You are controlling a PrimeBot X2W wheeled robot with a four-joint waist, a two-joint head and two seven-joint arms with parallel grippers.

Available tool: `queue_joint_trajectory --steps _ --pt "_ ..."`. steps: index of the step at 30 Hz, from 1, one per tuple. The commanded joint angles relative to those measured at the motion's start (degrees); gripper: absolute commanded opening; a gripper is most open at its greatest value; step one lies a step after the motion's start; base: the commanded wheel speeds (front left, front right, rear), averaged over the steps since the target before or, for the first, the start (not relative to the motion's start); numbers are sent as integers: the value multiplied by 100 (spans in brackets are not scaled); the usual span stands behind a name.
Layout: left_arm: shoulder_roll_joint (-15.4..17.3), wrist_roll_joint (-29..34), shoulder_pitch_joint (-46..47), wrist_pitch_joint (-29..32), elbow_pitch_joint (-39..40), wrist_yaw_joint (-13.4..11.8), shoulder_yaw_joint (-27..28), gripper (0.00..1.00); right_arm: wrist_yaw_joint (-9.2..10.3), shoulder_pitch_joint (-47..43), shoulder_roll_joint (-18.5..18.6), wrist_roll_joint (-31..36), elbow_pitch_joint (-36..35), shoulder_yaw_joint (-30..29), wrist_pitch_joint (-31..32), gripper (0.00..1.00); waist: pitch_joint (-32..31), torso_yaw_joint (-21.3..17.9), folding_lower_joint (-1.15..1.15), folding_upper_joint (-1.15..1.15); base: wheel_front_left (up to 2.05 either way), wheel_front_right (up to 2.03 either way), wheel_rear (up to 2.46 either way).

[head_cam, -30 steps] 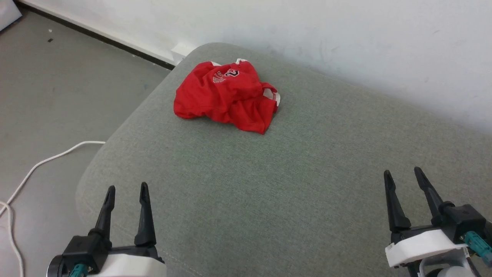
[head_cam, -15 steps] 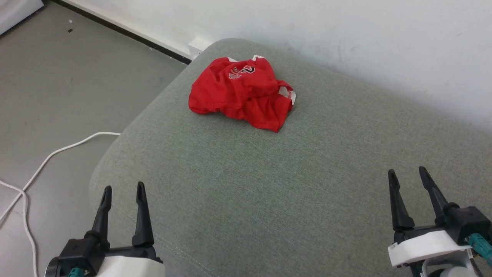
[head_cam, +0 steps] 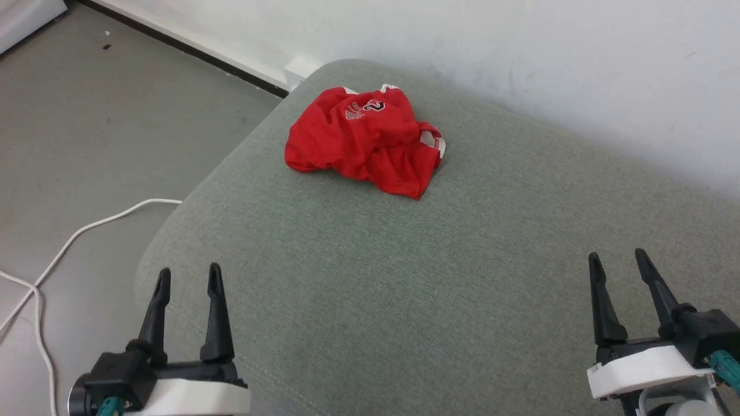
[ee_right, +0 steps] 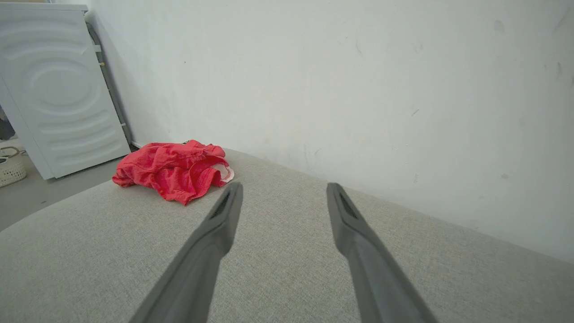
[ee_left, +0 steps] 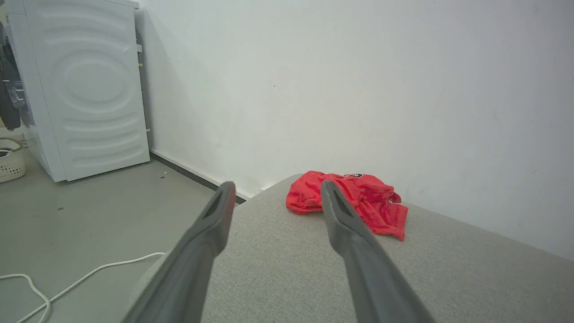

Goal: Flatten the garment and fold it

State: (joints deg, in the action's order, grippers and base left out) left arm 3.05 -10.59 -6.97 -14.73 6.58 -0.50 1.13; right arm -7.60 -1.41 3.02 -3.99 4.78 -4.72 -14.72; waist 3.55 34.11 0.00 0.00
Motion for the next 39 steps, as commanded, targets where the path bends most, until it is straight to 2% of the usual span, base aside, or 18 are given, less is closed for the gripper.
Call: queue_joint_trajectory --steps 1,5,7,13,18,20,25,31,39 --pt "-17 -39 122 -27 82 69 -23 100 11 -4 -14 3 -24 -15 -28 100 20 -1 0 0 0 0 0" --pt "30 -107 542 -27 226 387 -95 100 11 20 -14 44 -89 -46 -22 100 128 -1 0 0 0 0 0" --pt "144 -73 846 39 338 455 -150 100 11 54 -14 81 -147 -55 5 100 212 -18 0 0 0 0 0" --pt "614 -226 2340 1006 406 580 -95 100 11 221 -14 256 -502 -84 178 100 587 -89 0 0 0 0 0" --pt "943 -624 3756 1805 -351 683 -99 100 11 342 -14 484 -956 -104 424 100 970 -237 0 0 0 0 0" --pt "1193 -653 4264 2096 -772 729 -219 100 11 413 -14 597 -1131 -72 544 100 1124 -339 0 0 0 0 0" --pt "1596 -988 5291 2482 -1966 783 -424 100 11 583 -14 828 -1560 58 826 100 1501 -653 0 0 0 0 0" --pt "1970 -1351 5949 2585 -2866 796 -863 100 11 707 -14 1061 -2067 242 1166 100 1956 -1062 0 0 0 0 0" --pt "2424 -2210 6324 2903 -3560 798 -1665 100 11 803 -14 1295 -2639 251 1440 100 2482 -1495 0 0 0 0 0"
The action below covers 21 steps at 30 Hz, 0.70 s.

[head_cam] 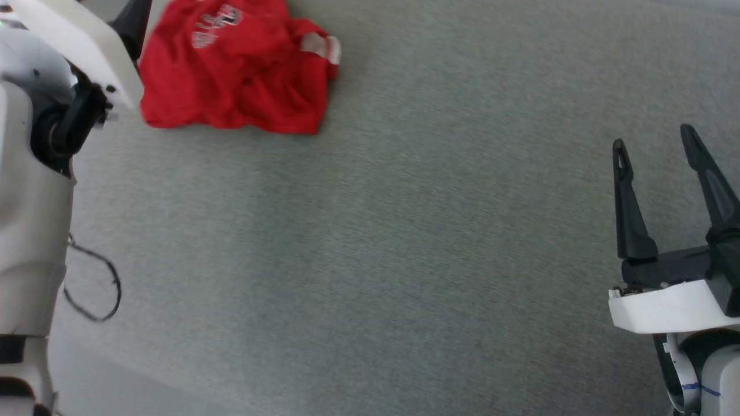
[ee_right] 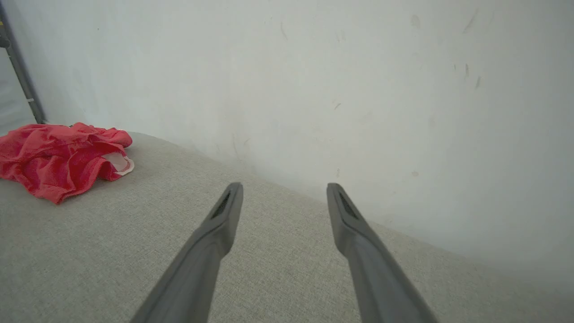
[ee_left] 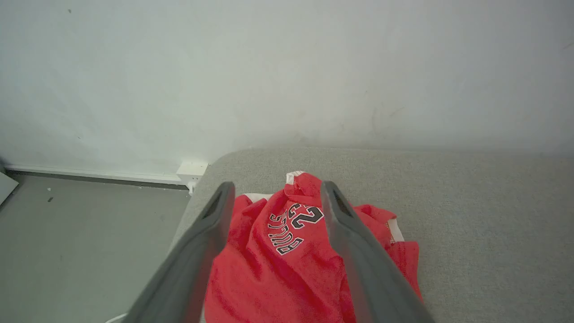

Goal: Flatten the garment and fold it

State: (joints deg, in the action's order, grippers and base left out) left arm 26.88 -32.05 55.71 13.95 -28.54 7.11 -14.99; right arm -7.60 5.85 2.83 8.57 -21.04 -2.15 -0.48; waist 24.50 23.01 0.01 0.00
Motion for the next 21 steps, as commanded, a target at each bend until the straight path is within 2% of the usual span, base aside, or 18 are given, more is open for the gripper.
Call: queue_joint_trajectory --steps 1,5,8,18,19,20,21 --pt "103 -180 68 143 -122 36 -183 100 11 92 5 57 -121 5 39 100 437 -440 -1 0 0 0 0" --pt "361 -650 63 581 -401 37 -570 100 11 141 5 121 -363 26 130 100 621 -638 -1 0 0 0 0" --pt "558 -745 61 684 -592 37 -789 100 11 150 5 168 -515 33 213 100 762 -753 -1 0 0 0 0" --pt "605 -1193 62 913 -1277 37 -1154 100 11 167 6 231 -812 45 354 100 1101 -972 -1 0 0 0 0" --pt "616 -1204 77 897 -1305 37 -1201 40 11 168 6 233 -822 41 359 100 1114 -975 -1 0 0 0 0" --pt "634 -1197 100 823 -1328 37 -1230 0 11 170 6 236 -833 32 364 100 1124 -973 -1 0 0 0 0" --pt "641 -1210 115 772 -1358 37 -1258 0 11 173 6 239 -838 24 367 100 1126 -969 -1 0 0 0 0"
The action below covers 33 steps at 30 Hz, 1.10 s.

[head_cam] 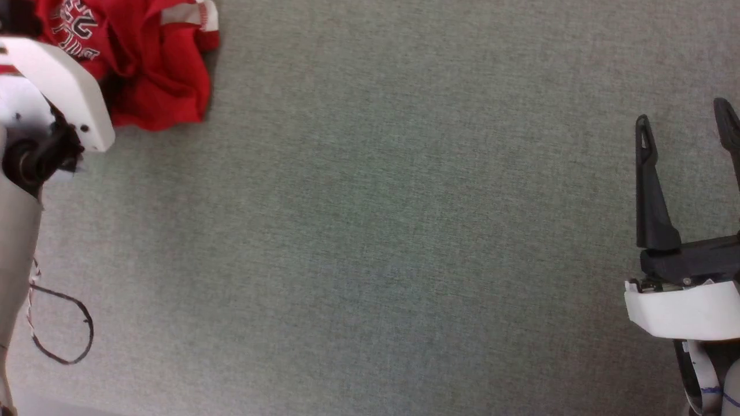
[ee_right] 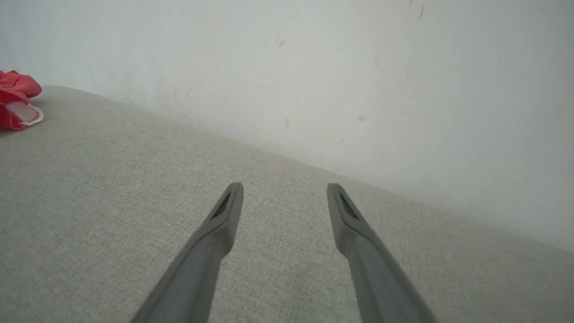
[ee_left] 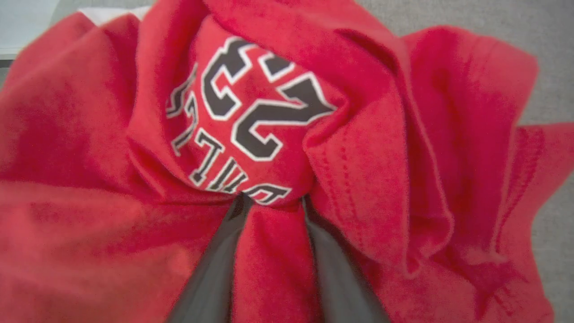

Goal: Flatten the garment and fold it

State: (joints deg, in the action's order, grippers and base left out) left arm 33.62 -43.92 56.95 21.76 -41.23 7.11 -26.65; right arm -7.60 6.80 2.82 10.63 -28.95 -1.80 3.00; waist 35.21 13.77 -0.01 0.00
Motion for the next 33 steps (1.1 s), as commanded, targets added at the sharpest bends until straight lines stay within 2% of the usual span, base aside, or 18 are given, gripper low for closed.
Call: queue_joint_trajectory --steps 1,11,17,24,28,33 --pt "-31 -55 6 -53 -119 37 -107 0 11 81 7 35 -46 -21 22 100 47 -39 1 0 0 0 0" --pt "198 -145 228 -411 -246 37 -230 0 11 119 6 -226 298 -13 -201 100 -426 21 1 0 0 0 0" --pt "466 -215 431 -524 13 37 -284 0 11 33 6 -619 781 -66 -521 100 -1165 -24 1 0 0 0 0" --pt "596 -300 653 -374 390 37 -293 0 11 -150 6 -1056 1262 -138 -889 100 -1924 -168 1 0 0 0 0" --pt "585 -365 758 -154 738 37 -335 0 11 -359 6 -1323 1570 -215 -1122 100 -2443 -306 1 0 0 0 0" --pt "370 -543 788 130 1234 12 -399 0 11 -630 6 -1523 1811 -366 -1310 100 -2972 -470 1 0 0 0 0"
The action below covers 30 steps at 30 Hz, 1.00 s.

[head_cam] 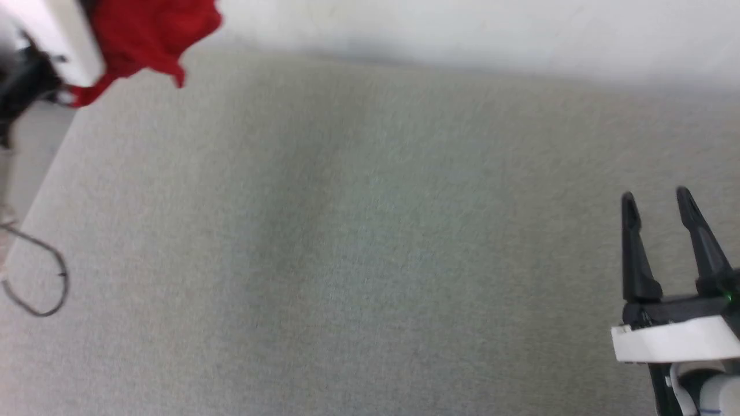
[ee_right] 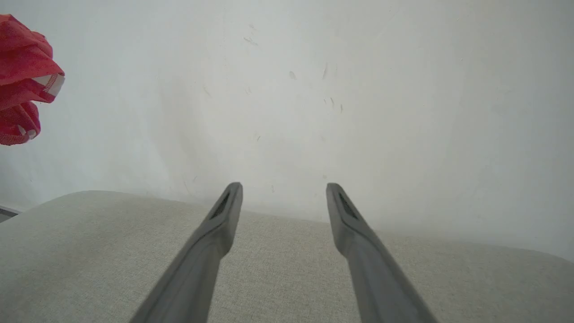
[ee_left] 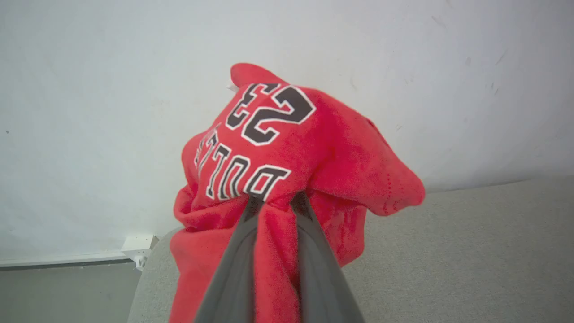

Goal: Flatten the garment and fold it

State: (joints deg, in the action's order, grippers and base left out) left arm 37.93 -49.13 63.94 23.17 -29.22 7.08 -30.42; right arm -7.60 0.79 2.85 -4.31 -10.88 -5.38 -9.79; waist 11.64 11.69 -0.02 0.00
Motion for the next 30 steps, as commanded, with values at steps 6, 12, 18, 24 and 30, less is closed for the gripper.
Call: queue_joint_trajectory --steps 6,12,18,24,30 --pt "-520 -5 -17 171 592 -9 -374 0 11 -260 3 -109 53 -131 -90 100 -1000 -439 2 0 0 0 0" --pt "-928 -50 -344 210 1250 3 -751 0 11 -350 3 -153 -3 -192 -110 100 -1169 -756 2 0 0 0 0" --pt "-1292 -128 -892 21 2047 -7 -1088 0 11 -453 3 -187 -92 -287 -82 100 -1119 -1041 2 0 0 0 0" --pt "-1641 268 -1513 -547 2318 -138 -1516 0 11 -486 3 -215 -184 -360 -92 100 -943 -1257 2 0 0 0 0" --pt "-1993 1163 -2127 -1504 1749 -466 -2088 0 11 -409 3 -251 -220 -379 -142 100 -675 -1438 2 0 0 0 0"
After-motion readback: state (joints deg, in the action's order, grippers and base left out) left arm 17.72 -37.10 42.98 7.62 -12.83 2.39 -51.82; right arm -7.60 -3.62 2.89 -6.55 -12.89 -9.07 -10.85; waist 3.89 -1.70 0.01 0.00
